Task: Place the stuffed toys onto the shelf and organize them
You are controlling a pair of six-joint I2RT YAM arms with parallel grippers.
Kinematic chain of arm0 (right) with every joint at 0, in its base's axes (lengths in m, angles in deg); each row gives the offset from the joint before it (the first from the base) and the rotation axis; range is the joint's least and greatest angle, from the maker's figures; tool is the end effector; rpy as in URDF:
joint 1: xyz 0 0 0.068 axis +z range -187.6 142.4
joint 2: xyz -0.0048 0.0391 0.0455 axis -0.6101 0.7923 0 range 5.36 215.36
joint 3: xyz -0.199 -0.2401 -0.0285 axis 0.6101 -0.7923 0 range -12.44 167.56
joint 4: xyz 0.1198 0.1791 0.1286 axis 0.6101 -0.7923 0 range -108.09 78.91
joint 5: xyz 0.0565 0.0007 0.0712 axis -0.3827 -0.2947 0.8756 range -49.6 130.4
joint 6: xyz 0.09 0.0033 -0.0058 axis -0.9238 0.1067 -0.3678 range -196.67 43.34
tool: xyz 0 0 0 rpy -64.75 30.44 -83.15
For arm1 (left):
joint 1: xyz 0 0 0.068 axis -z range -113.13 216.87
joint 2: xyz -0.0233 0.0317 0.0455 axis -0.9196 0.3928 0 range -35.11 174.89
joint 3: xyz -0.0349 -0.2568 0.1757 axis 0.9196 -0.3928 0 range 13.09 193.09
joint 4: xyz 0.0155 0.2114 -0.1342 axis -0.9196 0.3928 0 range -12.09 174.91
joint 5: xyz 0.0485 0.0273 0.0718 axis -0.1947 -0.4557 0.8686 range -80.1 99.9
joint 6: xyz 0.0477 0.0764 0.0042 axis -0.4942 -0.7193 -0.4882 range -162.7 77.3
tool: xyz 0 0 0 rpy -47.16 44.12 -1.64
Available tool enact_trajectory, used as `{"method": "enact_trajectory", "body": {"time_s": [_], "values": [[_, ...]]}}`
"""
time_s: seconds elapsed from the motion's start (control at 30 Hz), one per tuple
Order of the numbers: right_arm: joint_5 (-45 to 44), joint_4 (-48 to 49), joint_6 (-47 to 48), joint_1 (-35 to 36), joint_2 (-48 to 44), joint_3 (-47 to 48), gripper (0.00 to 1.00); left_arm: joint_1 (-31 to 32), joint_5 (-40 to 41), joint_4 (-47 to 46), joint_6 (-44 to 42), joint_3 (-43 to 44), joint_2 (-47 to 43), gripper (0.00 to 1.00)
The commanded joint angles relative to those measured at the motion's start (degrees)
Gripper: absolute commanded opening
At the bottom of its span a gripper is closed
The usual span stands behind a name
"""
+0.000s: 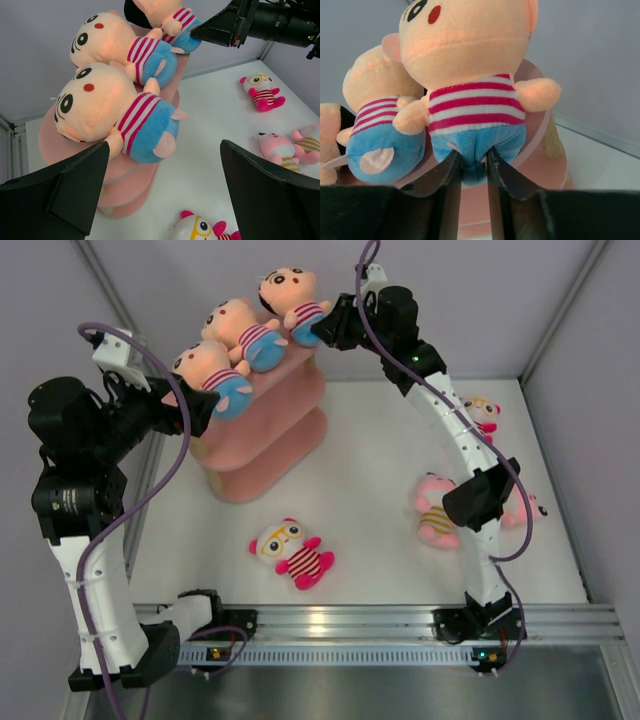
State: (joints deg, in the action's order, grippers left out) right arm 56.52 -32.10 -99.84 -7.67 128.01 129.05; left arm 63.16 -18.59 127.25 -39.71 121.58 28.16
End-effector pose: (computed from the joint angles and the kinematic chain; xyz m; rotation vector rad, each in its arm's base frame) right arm 0.4552 0.2878 0.4972 -0.3265 1.6586 0.9329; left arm 0.1512 -0.0287 0.5841 0.2846 1.6241 -0.3978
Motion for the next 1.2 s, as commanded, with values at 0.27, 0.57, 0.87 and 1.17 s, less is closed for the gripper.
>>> {"method": "enact_trajectory", "body": {"time_s": [0.27,0.57,0.87,1.17], "values": [[0.14,4.75,-0.73,1.09,-1.89,1.42,0.50,0.01,-0.25,-1.79,0.00,-0.47,-0.86,0.98],[-0.04,4.93,0.15,1.01,-3.56,1.07,0.68,0.01,-0.51,-1.71,-0.17,-0.91,-1.04,0.98],[-1.88,3.53,3.05,0.65,-8.12,-0.25,0.90,0.01,-0.51,-1.71,-0.96,-2.66,-2.01,0.98],[-8.89,-1.66,9.02,0.65,-24.36,-14.90,0.99,0.10,4.58,0.13,-6.31,-6.36,-5.96,0.99]]}}
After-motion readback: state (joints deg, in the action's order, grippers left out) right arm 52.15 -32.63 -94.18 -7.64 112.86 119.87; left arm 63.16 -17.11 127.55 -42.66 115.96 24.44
